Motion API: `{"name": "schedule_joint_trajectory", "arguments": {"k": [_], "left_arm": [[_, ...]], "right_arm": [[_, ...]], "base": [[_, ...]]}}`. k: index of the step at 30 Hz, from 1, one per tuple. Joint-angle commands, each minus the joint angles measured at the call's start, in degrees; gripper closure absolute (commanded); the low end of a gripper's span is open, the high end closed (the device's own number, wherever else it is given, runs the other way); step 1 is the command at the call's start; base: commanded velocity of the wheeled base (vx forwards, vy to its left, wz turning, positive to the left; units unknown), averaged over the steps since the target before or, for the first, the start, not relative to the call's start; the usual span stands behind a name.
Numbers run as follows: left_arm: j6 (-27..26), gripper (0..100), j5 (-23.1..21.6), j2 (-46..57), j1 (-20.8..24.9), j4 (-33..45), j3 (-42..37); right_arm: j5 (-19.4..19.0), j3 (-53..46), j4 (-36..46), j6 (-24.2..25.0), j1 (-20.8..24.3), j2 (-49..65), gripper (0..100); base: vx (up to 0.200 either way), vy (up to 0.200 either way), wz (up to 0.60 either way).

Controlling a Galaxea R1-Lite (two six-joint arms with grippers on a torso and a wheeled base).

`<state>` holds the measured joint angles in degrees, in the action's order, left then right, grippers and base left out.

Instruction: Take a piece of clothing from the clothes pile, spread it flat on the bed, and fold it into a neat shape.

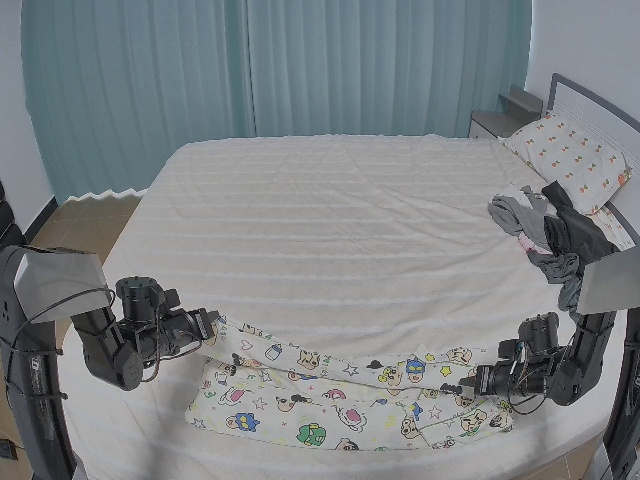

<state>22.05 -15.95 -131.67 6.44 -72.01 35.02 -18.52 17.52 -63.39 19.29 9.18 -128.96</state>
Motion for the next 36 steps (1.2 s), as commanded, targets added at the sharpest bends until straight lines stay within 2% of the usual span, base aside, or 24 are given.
{"name": "schedule_joint_trajectory", "arguments": {"k": [1, 15, 17, 23, 30, 31, 36], "left_arm": [[0.0, 100, -0.2, -0.1, 0.1, -0.1, 1.4], [-0.3, 100, -0.2, -0.4, 0.4, -3.8, 5.1], [-0.4, 100, -0.2, -0.4, 0.4, -5.5, 4.1], [-6.2, 100, -0.8, -0.8, -0.1, -8.3, -1.2], [-8.3, 100, -2.4, -1.7, -0.7, -14.2, -7.2], [-8.7, 100, -2.4, -2.5, -0.8, -16.9, -9.4], [-10.9, 100, -2.6, -3.8, -1.4, -18.0, -13.8]], "right_arm": [[0.0, 0.7, 0.0, 0.1, 0.0, -1.6, 100], [0.0, 1.0, 0.0, 0.1, 0.0, -3.0, 100], [0.0, 1.0, 0.0, 0.1, 0.0, -3.2, 100], [0.0, 0.9, 0.0, 0.1, 0.0, -3.3, 100], [0.0, 0.8, 0.0, 0.1, 0.0, -3.3, 100], [0.0, 0.7, 0.0, 0.1, 0.0, -3.3, 100], [0.0, 0.6, 0.0, 0.1, -0.2, -3.1, 100]], "base": [[0.0, 0.0, 0.0], [0.0, 0.0, 0.0], [0.0, 0.0, 0.0], [0.0, 0.0, 0.0], [0.0, 0.0, 0.0], [0.0, 0.0, 0.0], [0.0, 0.0, 0.0]]}}
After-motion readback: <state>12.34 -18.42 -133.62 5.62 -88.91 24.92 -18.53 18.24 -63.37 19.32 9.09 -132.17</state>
